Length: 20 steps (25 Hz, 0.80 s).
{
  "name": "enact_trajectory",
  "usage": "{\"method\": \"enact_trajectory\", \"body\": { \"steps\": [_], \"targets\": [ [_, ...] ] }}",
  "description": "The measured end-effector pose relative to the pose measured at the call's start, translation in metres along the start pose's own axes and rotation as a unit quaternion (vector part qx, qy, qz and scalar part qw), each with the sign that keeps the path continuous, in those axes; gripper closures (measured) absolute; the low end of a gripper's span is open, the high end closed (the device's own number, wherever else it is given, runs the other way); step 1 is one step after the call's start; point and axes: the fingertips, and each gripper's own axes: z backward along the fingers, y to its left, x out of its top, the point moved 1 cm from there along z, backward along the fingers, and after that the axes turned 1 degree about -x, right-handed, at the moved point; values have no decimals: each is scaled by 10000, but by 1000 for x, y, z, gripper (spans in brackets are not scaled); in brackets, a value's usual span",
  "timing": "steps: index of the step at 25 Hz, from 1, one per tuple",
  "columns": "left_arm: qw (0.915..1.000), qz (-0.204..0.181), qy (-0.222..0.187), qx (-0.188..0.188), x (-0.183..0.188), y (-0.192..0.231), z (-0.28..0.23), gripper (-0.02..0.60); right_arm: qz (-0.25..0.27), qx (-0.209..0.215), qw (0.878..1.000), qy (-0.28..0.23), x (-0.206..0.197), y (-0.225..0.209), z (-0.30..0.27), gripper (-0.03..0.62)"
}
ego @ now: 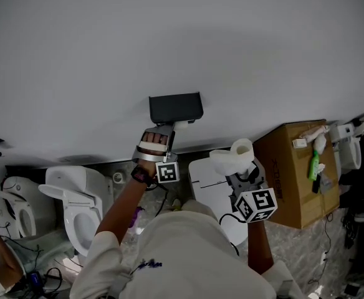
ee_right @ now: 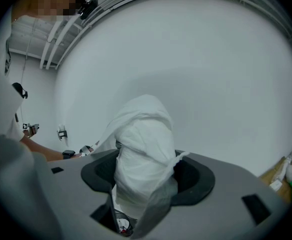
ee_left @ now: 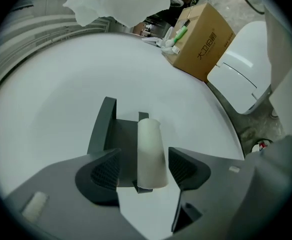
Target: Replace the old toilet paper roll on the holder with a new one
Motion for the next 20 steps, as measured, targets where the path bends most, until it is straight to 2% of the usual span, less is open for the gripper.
{"method": "enact_trajectory", "body": {
  "steps": [6,8,20],
  "targets": [
    [9999,-78,131,-36,-1,-8,-8,291,-7,21,10000,44,-4,-3,1,301],
    [9997,-134,209,32,-5,-9,-10,400,4,9,10000,34,-4,-3,2,301],
    [9997,-6,249,33,-2,-10,-15,411,38,-45,9999,83,-5,-11,1,301]
  ]
}}
